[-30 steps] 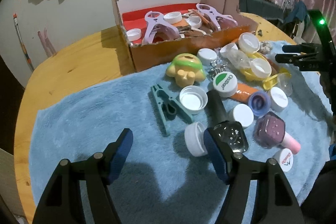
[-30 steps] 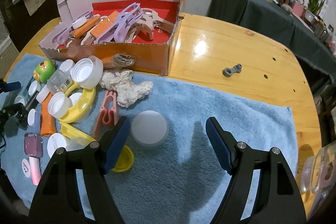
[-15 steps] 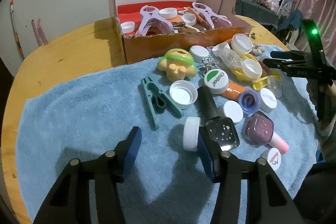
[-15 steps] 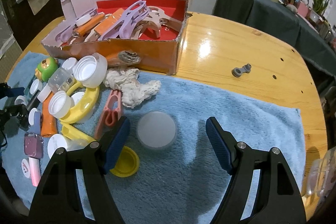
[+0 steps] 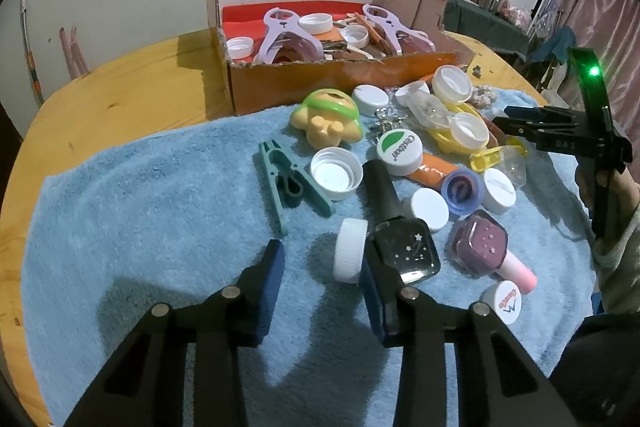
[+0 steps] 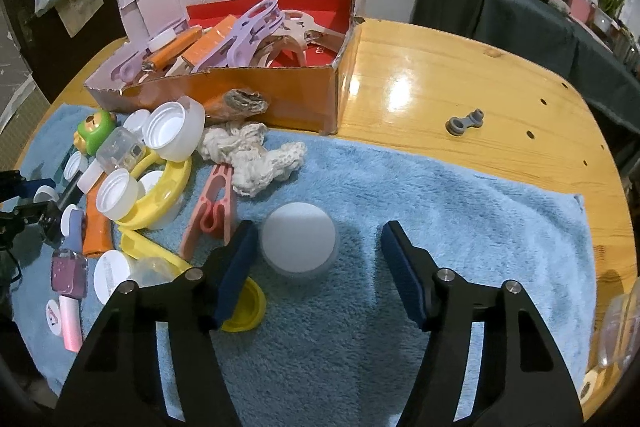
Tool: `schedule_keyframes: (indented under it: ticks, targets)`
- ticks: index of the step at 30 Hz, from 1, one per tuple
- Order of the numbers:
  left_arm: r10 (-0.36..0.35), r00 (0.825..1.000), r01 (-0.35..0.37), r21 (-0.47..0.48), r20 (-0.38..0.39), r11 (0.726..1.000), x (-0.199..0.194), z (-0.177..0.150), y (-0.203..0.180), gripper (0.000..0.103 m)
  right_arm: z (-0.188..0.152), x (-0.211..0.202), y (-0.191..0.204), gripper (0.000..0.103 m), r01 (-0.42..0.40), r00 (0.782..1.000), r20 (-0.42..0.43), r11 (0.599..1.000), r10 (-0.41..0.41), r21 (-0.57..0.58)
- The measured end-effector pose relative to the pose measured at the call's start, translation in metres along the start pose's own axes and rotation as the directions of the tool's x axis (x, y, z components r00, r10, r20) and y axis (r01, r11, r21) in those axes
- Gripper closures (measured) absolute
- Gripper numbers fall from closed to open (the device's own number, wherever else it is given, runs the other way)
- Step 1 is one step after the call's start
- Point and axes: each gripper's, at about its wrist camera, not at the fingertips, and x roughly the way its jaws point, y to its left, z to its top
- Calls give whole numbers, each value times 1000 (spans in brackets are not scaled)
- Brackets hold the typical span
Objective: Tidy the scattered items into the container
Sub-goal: 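Move left tool toward another white cap while right tool approaches white round lid, then close left tool on the white cap while right tool closes on white lid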
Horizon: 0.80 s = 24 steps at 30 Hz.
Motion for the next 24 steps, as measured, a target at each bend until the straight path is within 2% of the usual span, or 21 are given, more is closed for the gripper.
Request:
schedule_keyframes:
  ticks: [3, 8, 15, 24]
  targets:
    - [-8, 1000, 8, -11, 1, 1000, -1, -1, 1, 65, 0, 0, 2, 50, 6, 1000, 8, 1000, -6, -10]
    - [-22, 1000, 23, -19, 6, 1000, -3, -1, 0, 73, -1, 0, 9, 64, 9, 1000, 21, 999, -9, -40]
    - [-42, 999, 43, -36, 11, 998, -3, -1, 0, 89, -3, -1, 12, 64, 24, 999, 34, 998, -22, -59]
    - [-54, 998, 56, -65, 37, 996, -7, -1, 3, 91, -4, -7, 12, 64, 36, 997, 65, 998, -32, -56]
